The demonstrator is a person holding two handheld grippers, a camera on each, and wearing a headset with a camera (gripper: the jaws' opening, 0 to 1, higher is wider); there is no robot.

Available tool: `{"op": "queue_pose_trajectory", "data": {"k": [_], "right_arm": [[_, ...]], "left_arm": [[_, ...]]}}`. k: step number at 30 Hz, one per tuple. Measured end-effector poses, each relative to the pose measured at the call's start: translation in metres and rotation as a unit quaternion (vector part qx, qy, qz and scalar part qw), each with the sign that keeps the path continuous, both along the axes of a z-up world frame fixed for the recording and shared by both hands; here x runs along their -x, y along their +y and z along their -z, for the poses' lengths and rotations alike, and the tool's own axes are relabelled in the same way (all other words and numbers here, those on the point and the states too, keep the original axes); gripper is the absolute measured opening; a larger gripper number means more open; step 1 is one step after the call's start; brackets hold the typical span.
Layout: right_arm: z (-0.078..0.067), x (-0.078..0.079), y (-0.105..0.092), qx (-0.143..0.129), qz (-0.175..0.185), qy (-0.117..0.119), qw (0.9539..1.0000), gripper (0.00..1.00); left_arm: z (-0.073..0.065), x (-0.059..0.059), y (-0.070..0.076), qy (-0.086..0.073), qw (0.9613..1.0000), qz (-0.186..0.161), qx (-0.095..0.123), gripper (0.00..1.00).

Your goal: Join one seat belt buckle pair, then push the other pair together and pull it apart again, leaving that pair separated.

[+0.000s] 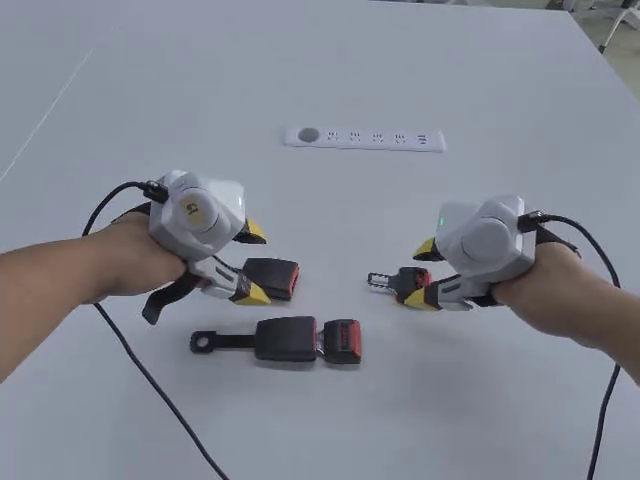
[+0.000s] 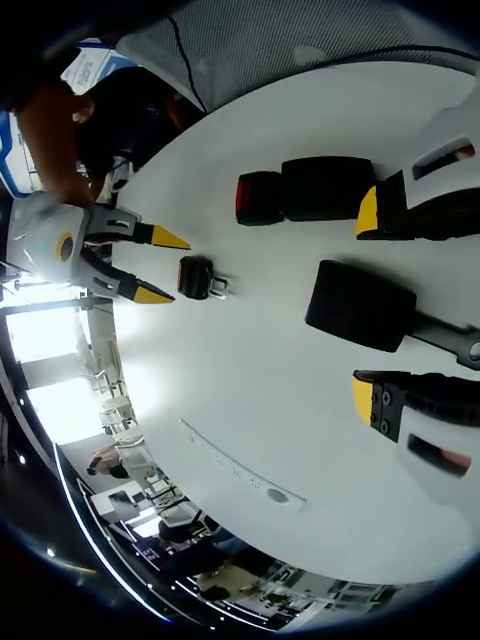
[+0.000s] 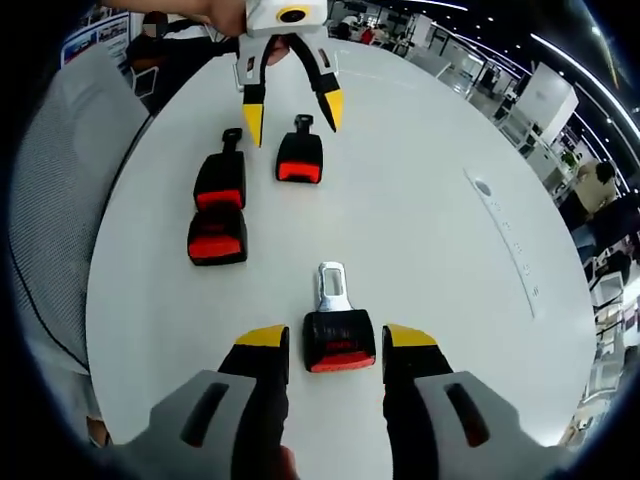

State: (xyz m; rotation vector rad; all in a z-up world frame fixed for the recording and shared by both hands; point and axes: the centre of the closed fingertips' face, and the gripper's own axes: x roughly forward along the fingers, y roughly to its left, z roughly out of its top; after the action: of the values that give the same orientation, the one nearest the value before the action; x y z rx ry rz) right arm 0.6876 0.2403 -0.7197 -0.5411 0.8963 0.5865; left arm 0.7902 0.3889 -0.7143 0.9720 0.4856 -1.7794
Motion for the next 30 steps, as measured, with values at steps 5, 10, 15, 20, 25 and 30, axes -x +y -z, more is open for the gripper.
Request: {"op": "queue_pose_trajectory", "data": {"k": [5, 10, 15, 20, 25, 30], "right_arm": [[0.012, 0.005, -0.009, -0.004, 0.005, 0.013, 0.9999, 0.35], [0.019, 0.007, -0.007, -0.011, 0.002, 0.020, 0.9997, 0.34], [0.022, 0.005, -0.005, -0.014, -0.004, 0.025, 0.9996, 0.34], [0.025, 0.003, -0.004, -0.012, -0.015, 0.032, 0.9993, 0.32], [0.025, 0.002, -0.001, -0.017, -0.030, 0.036, 0.9988, 0.33], [0.024, 0.002, 0.000, -0.021, -0.042, 0.039, 0.9982, 0.32]], "left_arm": [[0.008, -0.004, -0.002, 0.000, 0.9999, 0.007, -0.011, 0.51], [0.018, -0.005, -0.004, 0.000, 0.9996, 0.018, -0.021, 0.47], [0.025, -0.002, -0.005, 0.011, 0.9991, 0.028, -0.029, 0.39], [0.026, -0.004, -0.006, 0.010, 0.9989, 0.033, -0.034, 0.36], [0.026, -0.003, -0.006, 0.006, 0.9982, 0.046, -0.037, 0.34], [0.026, -0.003, -0.005, 0.007, 0.9981, 0.044, -0.044, 0.34]]}}
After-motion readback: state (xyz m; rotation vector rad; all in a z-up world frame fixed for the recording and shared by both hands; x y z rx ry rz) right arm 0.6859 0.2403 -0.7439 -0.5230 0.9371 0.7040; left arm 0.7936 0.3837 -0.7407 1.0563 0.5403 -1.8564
